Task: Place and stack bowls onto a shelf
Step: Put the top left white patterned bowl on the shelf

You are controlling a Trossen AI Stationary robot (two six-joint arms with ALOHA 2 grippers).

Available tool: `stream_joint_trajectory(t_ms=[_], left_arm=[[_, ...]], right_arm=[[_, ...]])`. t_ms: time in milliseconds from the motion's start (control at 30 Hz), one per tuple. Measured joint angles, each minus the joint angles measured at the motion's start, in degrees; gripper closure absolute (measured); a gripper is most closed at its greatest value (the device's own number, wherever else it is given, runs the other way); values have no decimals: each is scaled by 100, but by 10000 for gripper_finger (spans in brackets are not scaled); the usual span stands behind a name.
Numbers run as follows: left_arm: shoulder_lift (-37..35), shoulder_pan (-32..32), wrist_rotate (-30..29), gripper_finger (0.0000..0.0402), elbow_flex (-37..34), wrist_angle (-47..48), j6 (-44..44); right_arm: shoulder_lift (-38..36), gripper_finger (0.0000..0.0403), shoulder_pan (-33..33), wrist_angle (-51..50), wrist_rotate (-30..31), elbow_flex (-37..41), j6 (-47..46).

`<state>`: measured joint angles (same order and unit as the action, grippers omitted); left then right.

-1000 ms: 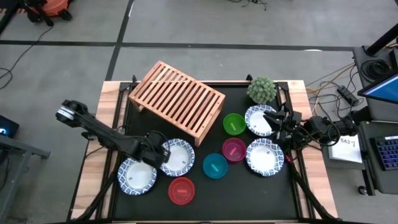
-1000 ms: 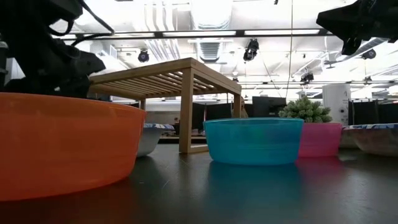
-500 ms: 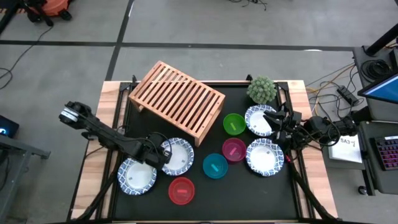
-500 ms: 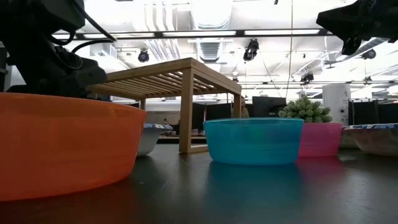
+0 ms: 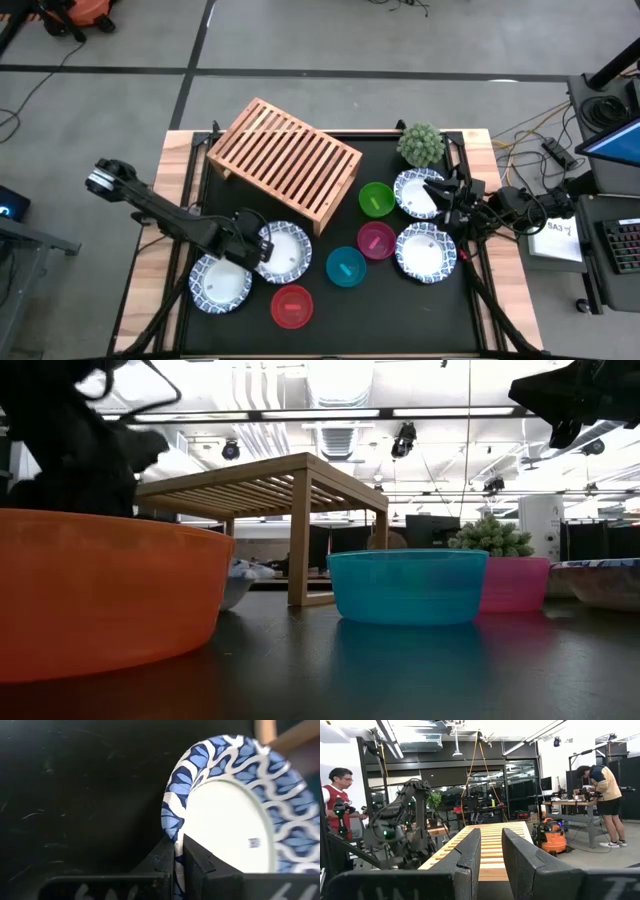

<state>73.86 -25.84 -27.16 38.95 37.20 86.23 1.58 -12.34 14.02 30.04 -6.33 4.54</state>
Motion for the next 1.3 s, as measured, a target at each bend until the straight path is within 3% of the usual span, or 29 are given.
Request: stream_joint_trajectory(t_ms=[200,400,600,767,867,1033,1167,1300], left_arm=[[-525,-24,160,401,587,557,-564],[-651,-24,30,401,1830,1940,-1137],[-585,30,-549,401,3100,2434,-2256],[-630,467,-1119,401,3882,2693,-3055],[-657,973,-1407,401,4173,3080,-3400],[-759,2226,-1368,401,4283,3180,-4402],[-798,3577,-979,401,4263,3021,-5467],[-783,4894,-175,401,4253,2270,-6572]], right_arm=[[0,335,0,-2,0,0,20],[0,335,0,-2,2,0,19],[0,335,0,-2,2,0,51],[0,335,0,-2,2,0,63],[0,335,0,-2,4,0,82],[0,335,0,-2,4,0,137],[0,335,0,-2,5,0,149],[0,335,0,-2,7,0,164]])
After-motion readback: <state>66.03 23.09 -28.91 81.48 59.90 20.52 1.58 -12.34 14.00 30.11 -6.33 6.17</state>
